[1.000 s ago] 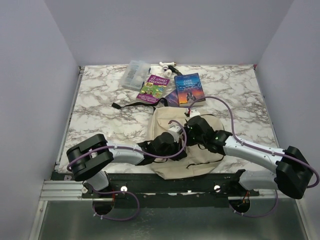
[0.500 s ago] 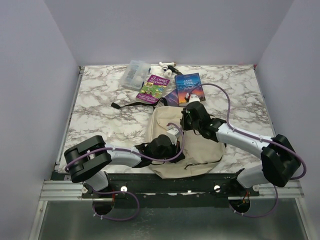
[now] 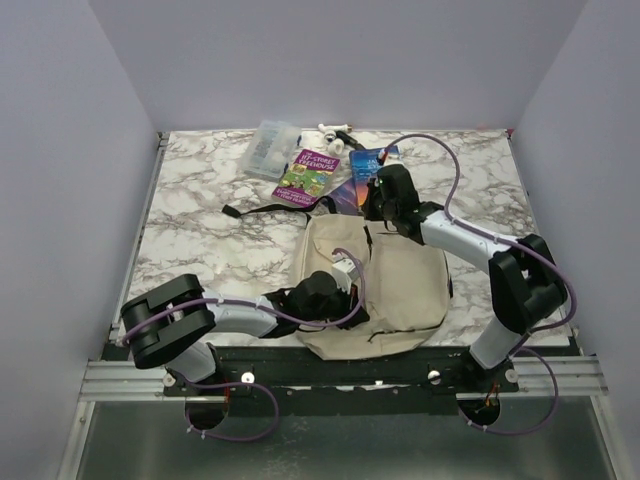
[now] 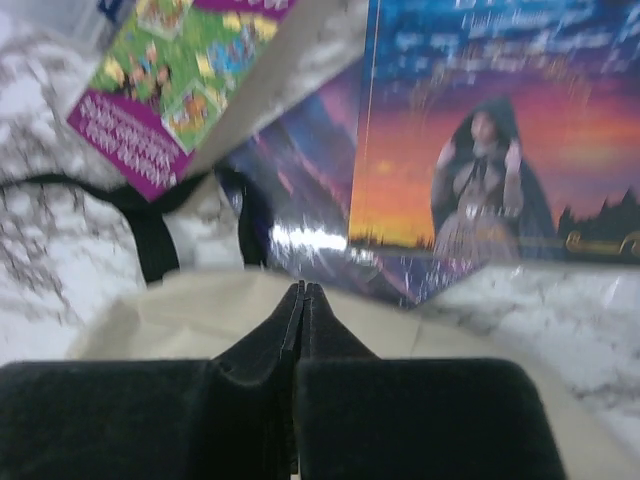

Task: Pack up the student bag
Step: Zip the student bag at the center of the board.

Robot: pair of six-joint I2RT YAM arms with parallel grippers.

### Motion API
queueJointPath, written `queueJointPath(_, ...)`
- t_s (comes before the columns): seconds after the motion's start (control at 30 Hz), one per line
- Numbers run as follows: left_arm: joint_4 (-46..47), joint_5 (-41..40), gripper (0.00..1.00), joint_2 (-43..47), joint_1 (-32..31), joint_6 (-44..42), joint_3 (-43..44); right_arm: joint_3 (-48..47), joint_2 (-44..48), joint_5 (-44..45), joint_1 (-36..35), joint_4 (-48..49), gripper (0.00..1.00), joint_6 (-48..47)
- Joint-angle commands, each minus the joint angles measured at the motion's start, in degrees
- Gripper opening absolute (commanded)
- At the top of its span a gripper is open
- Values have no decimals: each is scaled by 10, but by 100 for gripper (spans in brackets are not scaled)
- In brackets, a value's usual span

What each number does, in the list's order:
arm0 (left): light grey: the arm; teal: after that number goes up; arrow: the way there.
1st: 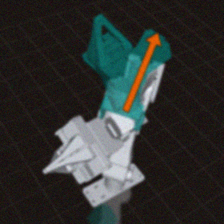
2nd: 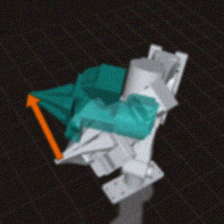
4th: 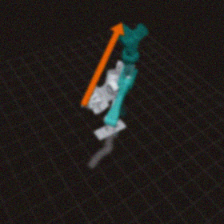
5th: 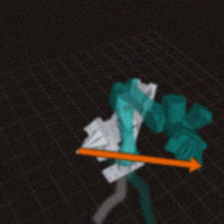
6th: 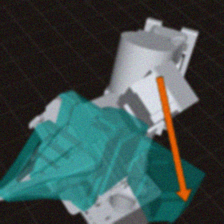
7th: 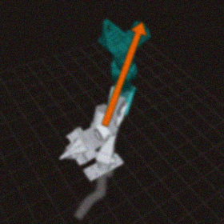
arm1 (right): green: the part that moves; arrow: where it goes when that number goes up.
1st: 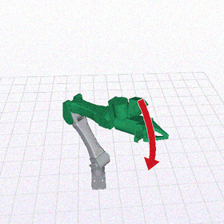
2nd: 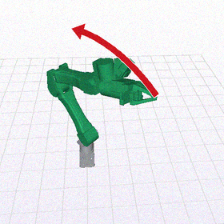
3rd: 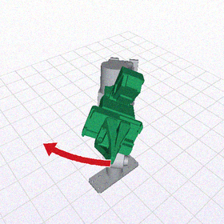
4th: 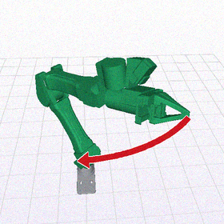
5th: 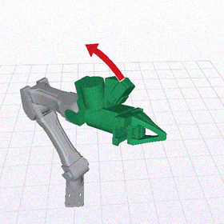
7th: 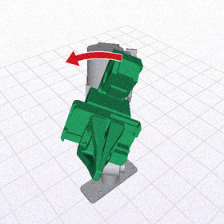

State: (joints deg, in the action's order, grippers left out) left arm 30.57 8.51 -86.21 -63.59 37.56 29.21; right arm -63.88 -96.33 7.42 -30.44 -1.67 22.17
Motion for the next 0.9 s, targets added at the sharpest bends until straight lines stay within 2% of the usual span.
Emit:
queueJointPath(0.0, -15, 89, 0, 28, -17, -22, -11, -47, -48, 8, 20, 84, 0, -20)
queueJointPath(0.13, -37, 88, 0, 37, -19, -22, -9, -57, -65, 12, 24, 64, 0, -27)
queueJointPath(0.23, -44, 101, 0, 26, -17, -29, 4, -55, -12, -12, 24, -30, 1, -23)
queueJointPath(0.27, -46, 104, 0, 18, -16, -31, 11, -50, 4, -20, 24, -58, 3, -27)
queueJointPath(0.33, -49, 115, 0, 1, -9, -26, 19, -18, 44, -67, 27, -94, 38, -49)
queueJointPath(0.4, -48, 128, 0, -7, 0, -21, 22, 50, 83, -146, 39, -47, 57, -76)
queueJointPath(0.43, -48, 128, 0, -7, 2, -20, 20, 83, 95, -183, 47, -16, 62, -80)
queueJointPath(0.47, -47, 128, 0, -6, 3, -21, 19, 99, 96, -224, 62, 5, 64, -76)
queueJointPath(0.57, -47, 124, 0, 1, 3, -19, 14, 132, 71, -403, 109, 56, 53, -67)
queueJointPath(0.63, -47, 124, 0, 5, 4, -16, 10, 153, 50, -473, 128, 106, 50, -60)
queueJointPath(0.7, -47, 130, 0, 6, 4, -18, 11, 159, 32, -533, 137, 132, 50, -71)
queueJointPath(0.8, -47, 137, 0, 9, 4, -21, 9, 152, 5, -580, 137, 122, 54, -96)
queueJointPath(0.87, -47, 136, 0, 14, 4, -19, 5, 167, -4, -598, 137, 149, 55, -92)
